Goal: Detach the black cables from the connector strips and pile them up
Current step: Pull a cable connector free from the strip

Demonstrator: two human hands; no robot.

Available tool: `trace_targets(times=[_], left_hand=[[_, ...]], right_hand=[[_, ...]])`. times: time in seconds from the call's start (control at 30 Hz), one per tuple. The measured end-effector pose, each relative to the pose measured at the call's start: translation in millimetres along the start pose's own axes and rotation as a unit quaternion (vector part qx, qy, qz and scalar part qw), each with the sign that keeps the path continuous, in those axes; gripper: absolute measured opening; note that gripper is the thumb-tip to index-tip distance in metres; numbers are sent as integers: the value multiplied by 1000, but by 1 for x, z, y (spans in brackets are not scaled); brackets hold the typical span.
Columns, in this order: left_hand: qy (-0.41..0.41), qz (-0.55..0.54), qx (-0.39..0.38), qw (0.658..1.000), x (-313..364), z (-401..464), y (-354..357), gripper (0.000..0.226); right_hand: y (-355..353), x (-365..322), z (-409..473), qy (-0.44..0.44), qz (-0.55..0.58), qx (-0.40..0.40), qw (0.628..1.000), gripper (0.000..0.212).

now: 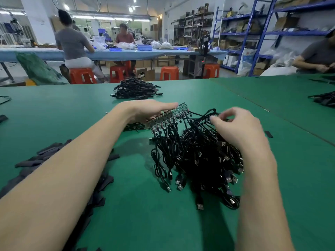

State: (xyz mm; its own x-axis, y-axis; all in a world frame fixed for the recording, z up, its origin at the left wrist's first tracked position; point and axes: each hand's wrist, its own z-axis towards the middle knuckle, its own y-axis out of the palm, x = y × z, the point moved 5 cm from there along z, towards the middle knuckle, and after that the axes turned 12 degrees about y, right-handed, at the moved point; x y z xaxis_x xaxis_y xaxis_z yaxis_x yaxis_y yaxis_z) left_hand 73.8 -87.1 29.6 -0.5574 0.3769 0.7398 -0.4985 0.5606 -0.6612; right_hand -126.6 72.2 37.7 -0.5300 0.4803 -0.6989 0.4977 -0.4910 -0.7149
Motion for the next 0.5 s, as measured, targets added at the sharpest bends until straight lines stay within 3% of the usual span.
trace_targets(times=[0.1,0.23,0.3,0.4,0.5], left_hand=[[24,72,8,997,26,14,7,86],[101,104,42,989,38,24,13,48],[126,68,60,988,40,24,15,51],[157,11,96,983,40,22,12,54],[153,-32,152,976,37,18,4,43]], right_hand=[[12,-2,-2,-15,40,-12,999,48],[17,8,5,-14,124,16,992,18],[14,12,11,-12,151,20,988,20],[24,18,14,4,70,-30,997,40],[29,24,17,19,47,-27,998,24]])
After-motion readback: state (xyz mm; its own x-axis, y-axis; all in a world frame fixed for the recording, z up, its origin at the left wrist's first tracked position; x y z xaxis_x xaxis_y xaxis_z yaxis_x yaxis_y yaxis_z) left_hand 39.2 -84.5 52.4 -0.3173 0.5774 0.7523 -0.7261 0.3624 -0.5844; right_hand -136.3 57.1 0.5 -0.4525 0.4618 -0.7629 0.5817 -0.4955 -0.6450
